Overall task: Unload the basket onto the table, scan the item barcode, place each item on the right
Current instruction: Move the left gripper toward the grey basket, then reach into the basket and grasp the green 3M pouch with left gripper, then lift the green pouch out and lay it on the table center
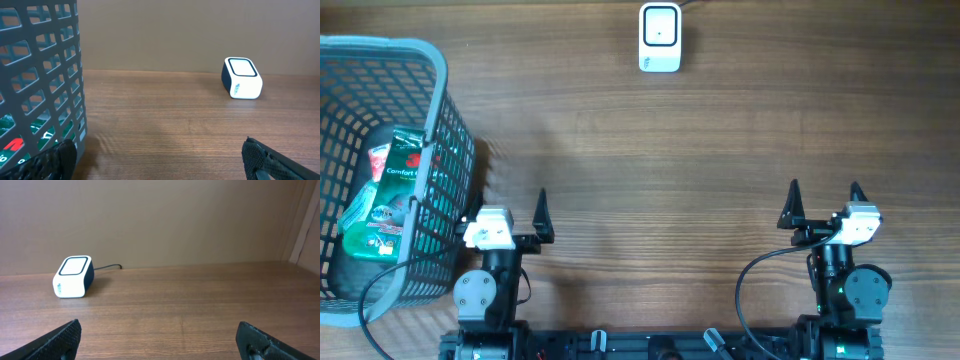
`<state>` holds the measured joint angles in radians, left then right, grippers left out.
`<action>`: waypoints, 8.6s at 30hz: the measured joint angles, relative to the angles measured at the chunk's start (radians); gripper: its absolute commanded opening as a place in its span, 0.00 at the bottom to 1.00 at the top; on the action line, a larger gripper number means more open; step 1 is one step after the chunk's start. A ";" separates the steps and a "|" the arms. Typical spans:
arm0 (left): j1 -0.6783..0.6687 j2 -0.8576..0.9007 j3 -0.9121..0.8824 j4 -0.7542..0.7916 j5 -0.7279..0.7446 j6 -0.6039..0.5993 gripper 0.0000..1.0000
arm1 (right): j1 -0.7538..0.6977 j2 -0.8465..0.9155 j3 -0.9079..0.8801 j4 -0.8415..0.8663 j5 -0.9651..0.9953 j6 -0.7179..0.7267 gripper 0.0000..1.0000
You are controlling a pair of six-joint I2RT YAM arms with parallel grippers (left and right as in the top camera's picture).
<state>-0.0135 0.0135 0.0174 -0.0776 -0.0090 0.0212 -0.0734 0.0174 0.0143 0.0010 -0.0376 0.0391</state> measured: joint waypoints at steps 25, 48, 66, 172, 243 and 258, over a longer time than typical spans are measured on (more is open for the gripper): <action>0.000 0.000 0.000 0.003 -0.016 0.000 1.00 | 0.000 0.001 0.000 0.000 0.000 0.000 1.00; 0.000 0.000 0.000 0.003 -0.019 0.000 1.00 | 0.000 0.001 0.000 0.000 0.000 0.000 1.00; 0.000 0.000 0.000 0.003 0.035 0.000 1.00 | 0.000 0.001 0.000 0.000 0.000 0.000 1.00; 0.991 1.357 0.979 -0.910 0.242 -0.533 1.00 | 0.000 0.006 -0.006 0.000 0.000 0.000 1.00; -0.492 1.280 1.078 -0.770 -0.130 -0.778 0.04 | 0.000 0.006 -0.008 0.000 0.000 0.000 1.00; -0.912 1.290 1.082 -0.841 -0.723 -0.293 0.04 | 0.000 0.006 -0.008 0.000 0.000 0.000 1.00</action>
<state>-0.9260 1.3037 1.0996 -0.9184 -0.7319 -0.2714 -0.0734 0.0231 0.0067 0.0006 -0.0380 0.0391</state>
